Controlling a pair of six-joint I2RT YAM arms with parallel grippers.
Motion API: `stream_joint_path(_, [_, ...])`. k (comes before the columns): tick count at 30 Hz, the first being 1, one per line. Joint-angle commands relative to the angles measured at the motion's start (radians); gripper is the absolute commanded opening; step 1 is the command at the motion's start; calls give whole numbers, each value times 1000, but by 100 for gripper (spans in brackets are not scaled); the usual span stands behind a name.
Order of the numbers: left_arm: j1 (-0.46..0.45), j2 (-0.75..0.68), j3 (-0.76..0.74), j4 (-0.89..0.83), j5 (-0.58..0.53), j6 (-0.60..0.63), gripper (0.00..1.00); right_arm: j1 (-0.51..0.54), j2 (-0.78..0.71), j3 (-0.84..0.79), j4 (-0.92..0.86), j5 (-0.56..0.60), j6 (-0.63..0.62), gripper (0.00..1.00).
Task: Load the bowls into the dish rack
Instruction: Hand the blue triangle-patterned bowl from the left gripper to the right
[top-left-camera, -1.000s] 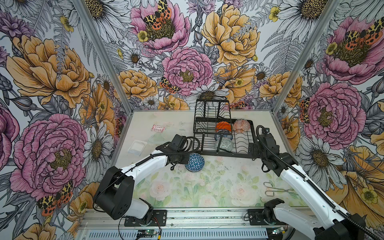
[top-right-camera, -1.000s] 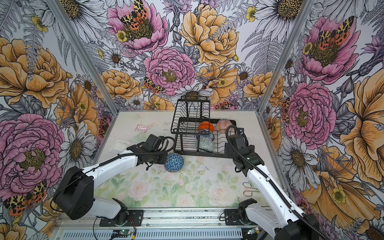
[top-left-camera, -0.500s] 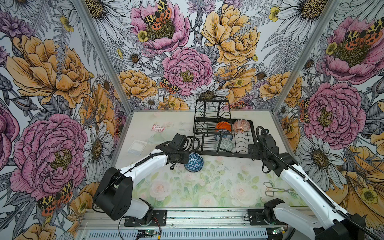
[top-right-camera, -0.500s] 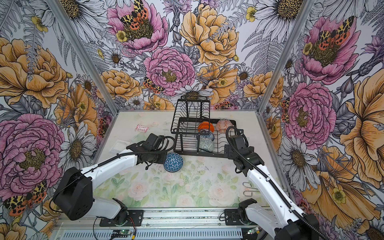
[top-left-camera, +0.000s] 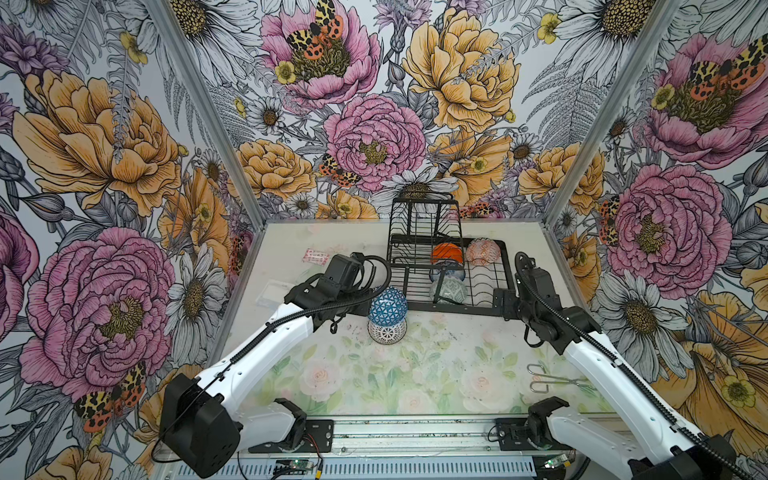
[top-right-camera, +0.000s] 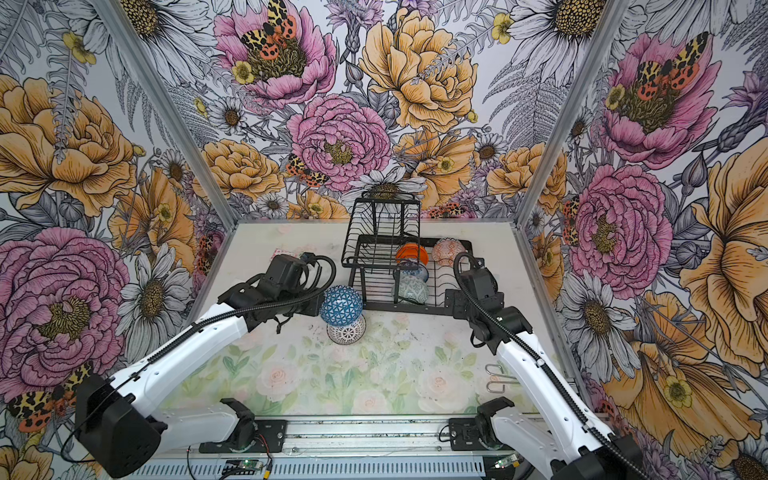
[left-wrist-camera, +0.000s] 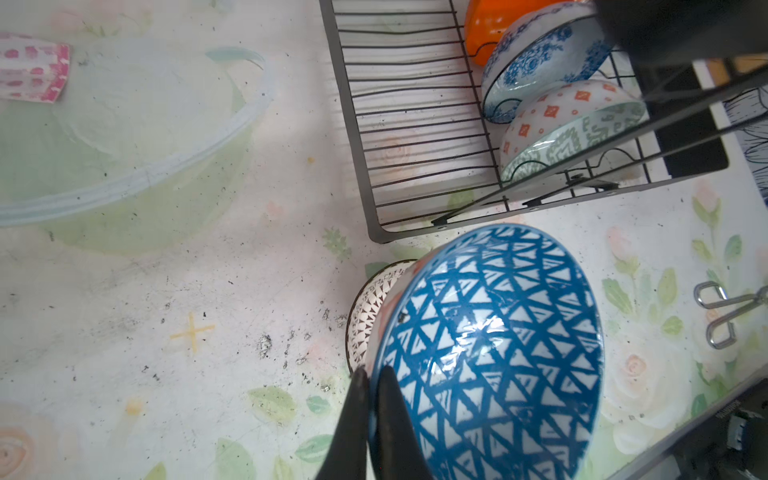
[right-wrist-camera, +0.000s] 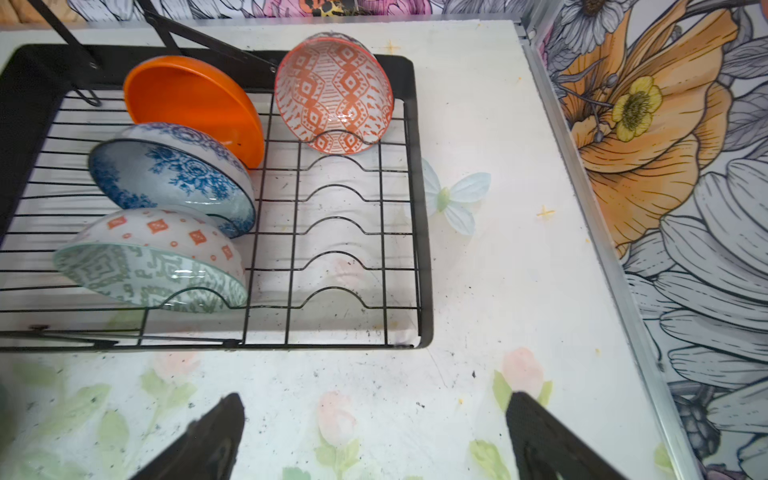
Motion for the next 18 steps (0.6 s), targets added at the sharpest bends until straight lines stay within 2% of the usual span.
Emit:
stream_joint_path(1, [-7, -89, 116, 26, 11, 58, 0, -4, -50, 94, 3, -159, -41, 99])
stream_joint_path(4, [-45, -89, 227, 1, -52, 90, 0, -3, -66, 191, 4, -306, -45, 99])
stream_joint_path(8, [-163, -46, 363, -5, -185, 147, 0, 4, -40, 331, 13, -464, -1, 95])
stream_joint_path(13, [-313, 60, 521, -1, -408, 243, 0, 48, 12, 470, 65, -525, 45, 89])
stream_joint_path(18, [-362, 168, 636, 1, -506, 303, 0, 82, 80, 551, 101, -571, 91, 83])
